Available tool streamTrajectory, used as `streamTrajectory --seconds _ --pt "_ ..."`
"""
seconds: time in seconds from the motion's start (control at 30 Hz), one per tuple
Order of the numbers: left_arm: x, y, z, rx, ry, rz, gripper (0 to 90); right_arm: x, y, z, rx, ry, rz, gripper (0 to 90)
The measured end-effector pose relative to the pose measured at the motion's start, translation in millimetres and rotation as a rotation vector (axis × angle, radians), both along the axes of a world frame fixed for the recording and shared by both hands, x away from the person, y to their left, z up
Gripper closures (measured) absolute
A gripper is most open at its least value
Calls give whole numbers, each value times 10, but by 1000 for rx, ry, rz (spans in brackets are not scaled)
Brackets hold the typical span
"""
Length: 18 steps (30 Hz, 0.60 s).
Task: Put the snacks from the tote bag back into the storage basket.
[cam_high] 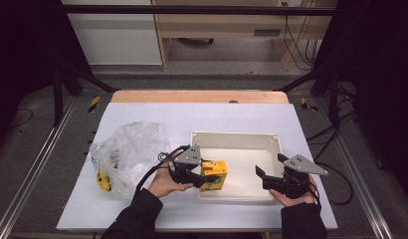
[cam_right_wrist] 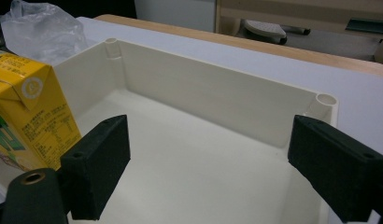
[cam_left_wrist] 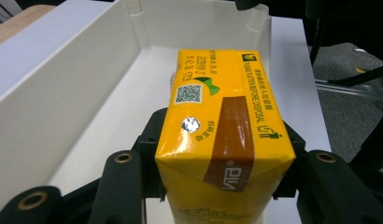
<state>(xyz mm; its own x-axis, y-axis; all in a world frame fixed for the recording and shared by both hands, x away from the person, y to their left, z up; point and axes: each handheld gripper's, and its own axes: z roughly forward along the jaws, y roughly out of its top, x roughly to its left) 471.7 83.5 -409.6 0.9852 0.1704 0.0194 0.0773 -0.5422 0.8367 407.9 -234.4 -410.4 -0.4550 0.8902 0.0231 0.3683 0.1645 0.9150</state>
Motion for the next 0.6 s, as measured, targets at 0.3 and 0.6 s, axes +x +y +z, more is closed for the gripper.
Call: streamTrajectory --seconds 0.3,0.6 --pt "10 -17 -78 -1 16 -15 508 0 0 -1 -1 0 0 133" --pt "6 -44 -145 10 24 -34 507 0 2 -3 2 2 0 133"
